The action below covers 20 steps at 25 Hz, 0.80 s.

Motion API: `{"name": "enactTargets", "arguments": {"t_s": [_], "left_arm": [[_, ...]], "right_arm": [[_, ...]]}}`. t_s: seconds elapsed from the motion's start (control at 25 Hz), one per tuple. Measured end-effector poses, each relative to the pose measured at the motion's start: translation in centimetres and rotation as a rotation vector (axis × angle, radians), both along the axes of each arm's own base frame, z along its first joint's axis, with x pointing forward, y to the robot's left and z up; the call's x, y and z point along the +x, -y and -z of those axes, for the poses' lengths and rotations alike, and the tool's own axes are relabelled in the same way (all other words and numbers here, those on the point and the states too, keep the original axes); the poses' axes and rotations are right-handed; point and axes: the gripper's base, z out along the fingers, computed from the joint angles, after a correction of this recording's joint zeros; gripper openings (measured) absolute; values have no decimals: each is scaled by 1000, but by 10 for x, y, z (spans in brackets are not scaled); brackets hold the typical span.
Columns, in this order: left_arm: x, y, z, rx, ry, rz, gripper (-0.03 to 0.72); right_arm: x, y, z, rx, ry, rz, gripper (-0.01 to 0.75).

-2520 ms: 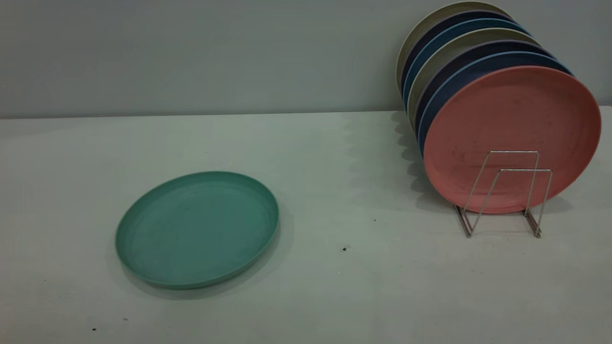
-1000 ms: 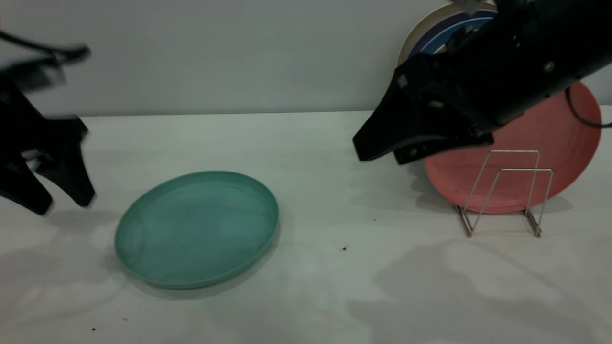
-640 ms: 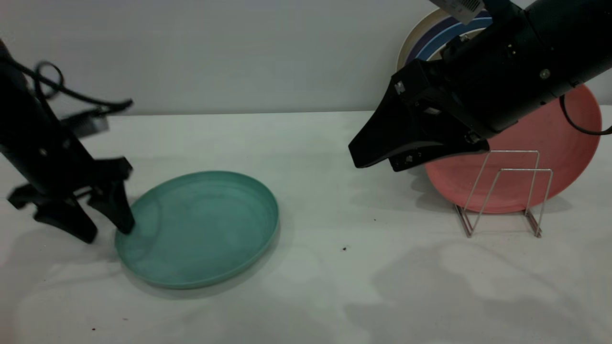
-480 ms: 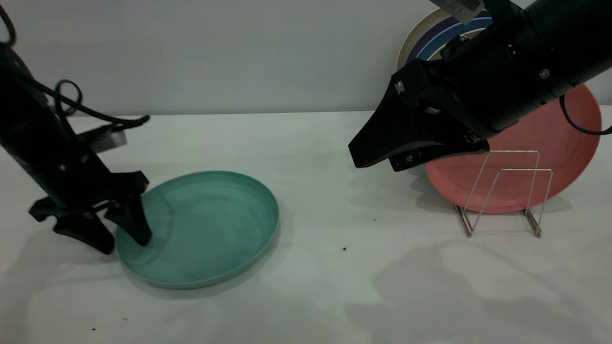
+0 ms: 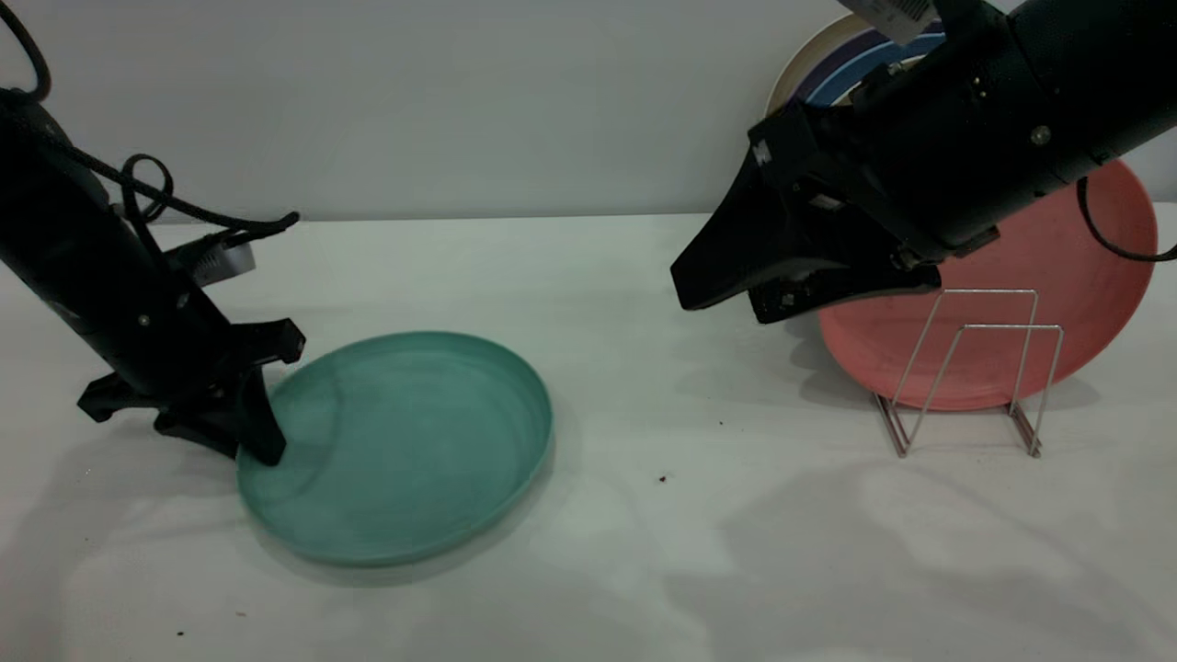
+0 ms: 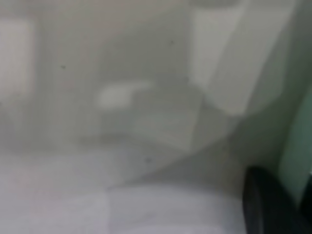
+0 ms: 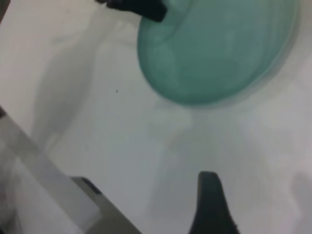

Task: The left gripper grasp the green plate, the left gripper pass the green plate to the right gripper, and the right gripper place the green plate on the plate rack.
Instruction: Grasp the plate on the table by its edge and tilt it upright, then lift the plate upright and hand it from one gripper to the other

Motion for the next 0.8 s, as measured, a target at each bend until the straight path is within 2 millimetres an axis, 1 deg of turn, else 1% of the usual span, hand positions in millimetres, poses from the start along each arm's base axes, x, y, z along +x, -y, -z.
{"name": "enactTargets", "arguments": {"t_s": [0.08, 0.16, 0.32, 0.44, 0.52, 0.6, 0.72, 0.8], "left_arm": [[-1, 1, -9, -13, -3, 11, 35], [-1, 2, -25, -25, 12, 45, 21], [-3, 8, -64, -53, 85, 189, 17], [-6, 21, -85, -131, 140, 293, 16], [-8, 30, -92, -196, 163, 352, 16], [-9, 38, -95, -262, 175, 387, 16], [-10, 44, -98, -310, 190, 407, 15], [-10, 48, -99, -324, 197, 408, 15]], "right_arm": [[3, 3, 0, 7, -19, 38, 539], [10, 10, 1, 23, -37, 70, 539], [34, 28, 4, 91, -97, 103, 539], [52, 30, 13, 148, -152, 69, 539], [60, 27, 18, 173, -175, 38, 539], [65, 24, 25, 185, -197, 15, 539], [66, 22, 37, 197, -238, -2, 539], [65, 21, 39, 211, -258, -14, 539]]}}
